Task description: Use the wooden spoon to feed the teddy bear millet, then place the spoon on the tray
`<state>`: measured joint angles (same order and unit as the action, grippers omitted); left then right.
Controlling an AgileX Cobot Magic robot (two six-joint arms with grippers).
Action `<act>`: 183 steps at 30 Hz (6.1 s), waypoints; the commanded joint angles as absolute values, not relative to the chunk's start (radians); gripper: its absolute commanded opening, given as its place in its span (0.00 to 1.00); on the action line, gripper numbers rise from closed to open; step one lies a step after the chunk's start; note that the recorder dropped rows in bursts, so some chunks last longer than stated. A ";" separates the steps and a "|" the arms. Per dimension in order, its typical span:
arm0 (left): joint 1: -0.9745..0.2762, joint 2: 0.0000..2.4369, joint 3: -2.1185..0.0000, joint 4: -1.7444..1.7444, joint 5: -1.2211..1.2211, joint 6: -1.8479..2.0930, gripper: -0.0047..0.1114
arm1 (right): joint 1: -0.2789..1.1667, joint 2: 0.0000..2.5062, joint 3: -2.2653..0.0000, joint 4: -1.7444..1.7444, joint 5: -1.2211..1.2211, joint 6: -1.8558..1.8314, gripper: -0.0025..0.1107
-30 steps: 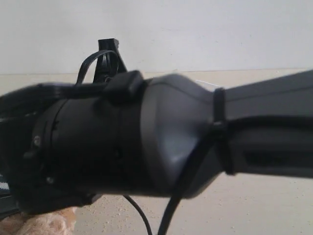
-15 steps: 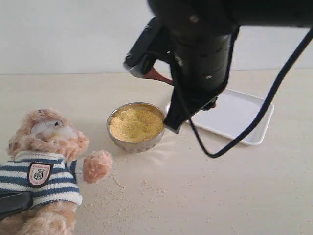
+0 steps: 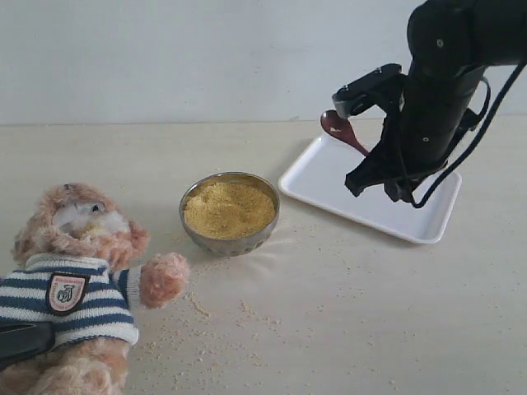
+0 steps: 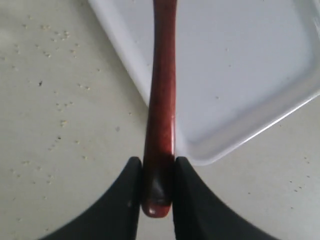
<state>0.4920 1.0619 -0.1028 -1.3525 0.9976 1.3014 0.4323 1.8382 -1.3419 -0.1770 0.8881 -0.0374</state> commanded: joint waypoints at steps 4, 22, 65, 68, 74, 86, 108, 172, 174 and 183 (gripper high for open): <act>0.495 1.055 -0.103 -1.372 1.020 1.309 0.08 | 0.342 2.009 -1.384 -0.130 0.816 0.050 0.02; 0.495 1.055 -0.103 -1.372 1.020 1.309 0.08 | 0.320 2.206 -1.618 -0.086 0.920 0.019 0.42; 0.495 1.055 -0.103 -1.372 1.020 1.309 0.08 | 0.319 0.581 -0.549 0.048 0.475 0.015 0.02; 0.495 1.055 -0.103 -1.372 1.020 1.309 0.08 | 0.319 0.540 -0.549 0.048 0.473 0.015 0.02; 0.495 1.055 -0.103 -1.372 1.020 1.309 0.08 | 0.293 0.467 -0.445 0.037 0.313 0.013 0.02; 0.495 1.055 -0.103 -1.372 1.020 1.309 0.08 | 0.216 0.055 0.000 0.043 0.030 0.000 0.02; 0.495 1.055 -0.103 -1.372 1.020 1.309 0.08 | 0.208 0.000 0.000 0.044 0.208 -0.077 0.02; 0.497 1.656 -0.304 -1.634 1.221 1.605 0.54 | 0.209 0.000 0.000 0.044 0.194 -0.070 0.02; 0.528 1.623 -0.304 -1.619 1.221 1.584 0.54 | 0.209 0.000 0.000 0.044 0.194 -0.070 0.02; 0.574 1.419 -0.304 -1.581 1.221 1.455 0.53 | 0.209 0.000 0.000 0.044 0.194 -0.068 0.02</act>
